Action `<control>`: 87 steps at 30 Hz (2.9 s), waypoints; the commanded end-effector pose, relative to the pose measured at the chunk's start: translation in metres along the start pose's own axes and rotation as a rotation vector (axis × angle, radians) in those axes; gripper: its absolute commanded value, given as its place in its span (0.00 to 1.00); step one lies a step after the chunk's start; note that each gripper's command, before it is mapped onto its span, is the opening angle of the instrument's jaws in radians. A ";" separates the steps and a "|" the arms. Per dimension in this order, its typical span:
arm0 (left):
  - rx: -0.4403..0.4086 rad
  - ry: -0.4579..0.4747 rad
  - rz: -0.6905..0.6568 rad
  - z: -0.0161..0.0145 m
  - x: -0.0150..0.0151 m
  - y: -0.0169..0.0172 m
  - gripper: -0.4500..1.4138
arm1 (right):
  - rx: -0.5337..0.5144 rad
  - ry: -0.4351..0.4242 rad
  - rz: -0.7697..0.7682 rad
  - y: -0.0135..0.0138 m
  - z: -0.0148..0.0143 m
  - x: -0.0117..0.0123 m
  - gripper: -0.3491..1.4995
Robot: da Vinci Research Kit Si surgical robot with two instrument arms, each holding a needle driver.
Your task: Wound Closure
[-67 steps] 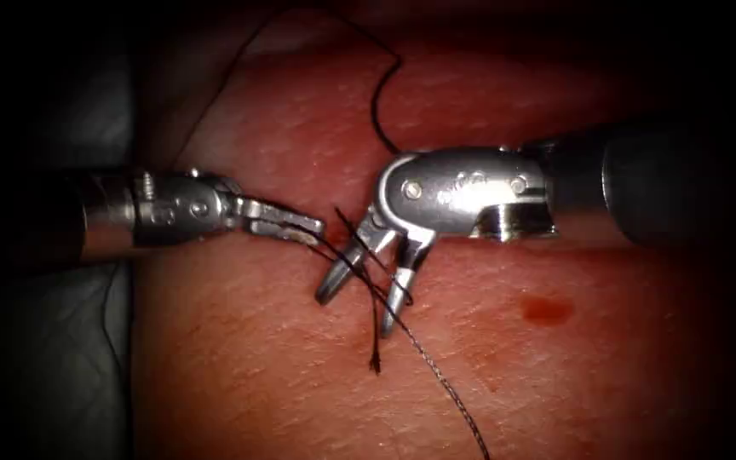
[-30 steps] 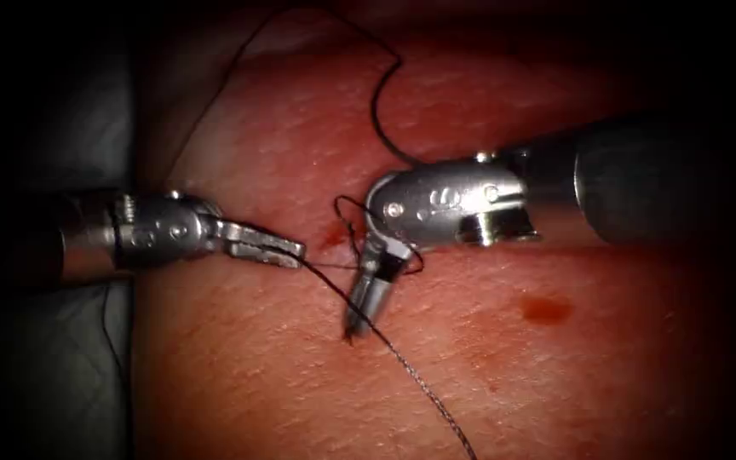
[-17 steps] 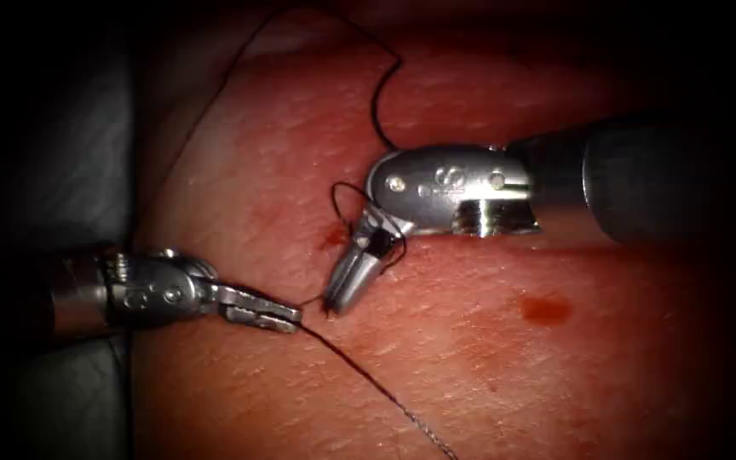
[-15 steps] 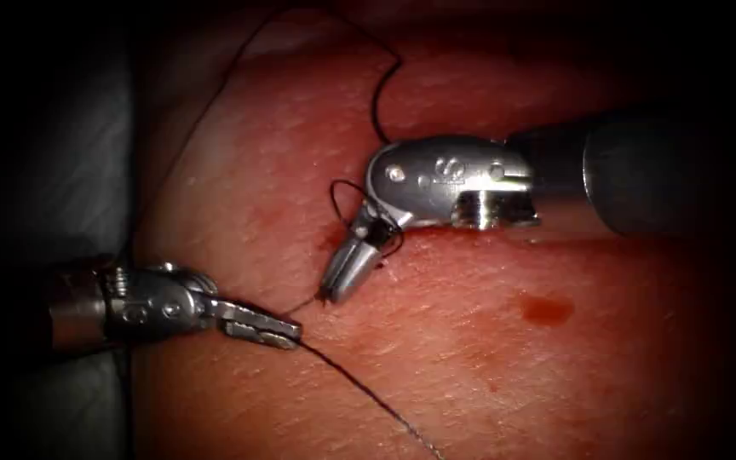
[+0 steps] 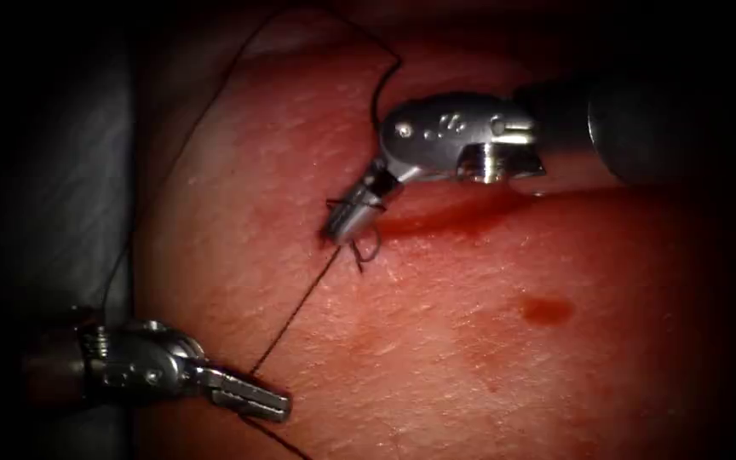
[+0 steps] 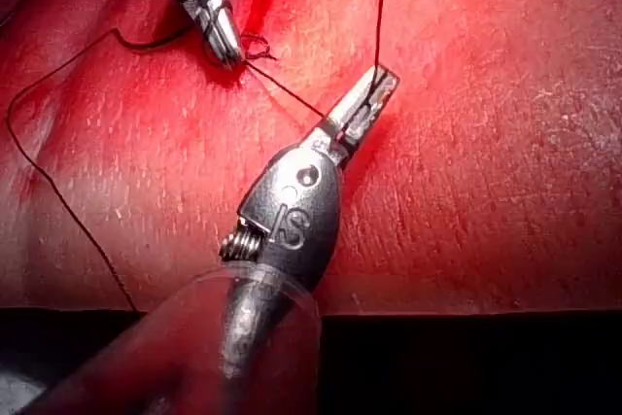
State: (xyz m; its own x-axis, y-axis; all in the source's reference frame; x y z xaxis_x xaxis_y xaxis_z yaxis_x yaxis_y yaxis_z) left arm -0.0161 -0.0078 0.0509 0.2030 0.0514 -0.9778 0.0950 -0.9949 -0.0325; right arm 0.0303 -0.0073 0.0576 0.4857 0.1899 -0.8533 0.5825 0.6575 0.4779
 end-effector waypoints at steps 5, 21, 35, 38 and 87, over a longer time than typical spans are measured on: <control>-0.016 0.012 -0.003 0.0013 0.0009 0.0019 0.00 | -0.052 -0.064 0.022 0.0007 0.0003 -0.0005 0.00; -0.048 0.028 -0.025 0.0040 0.0047 0.0059 0.00 | -0.136 -0.144 0.020 0.0015 -0.0006 -0.0009 0.00; -0.061 0.047 -0.040 0.0051 0.0056 0.0085 0.00 | -0.227 -0.153 0.102 0.0021 -0.0005 -0.0006 0.00; -0.075 0.057 -0.048 0.0055 0.0058 0.0091 0.00 | -0.246 -0.151 0.117 0.0023 -0.0004 -0.0005 0.00; -0.243 0.114 -0.097 0.0090 0.0058 0.0129 0.00 | -0.387 -0.160 0.142 0.0031 -0.0009 0.0000 0.45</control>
State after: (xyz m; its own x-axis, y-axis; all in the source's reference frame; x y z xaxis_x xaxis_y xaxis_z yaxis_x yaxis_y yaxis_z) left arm -0.0213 -0.0199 0.0421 0.2830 0.1545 -0.9466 0.3230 -0.9446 -0.0576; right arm 0.0309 -0.0040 0.0584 0.6551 0.2037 -0.7276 0.2157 0.8725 0.4384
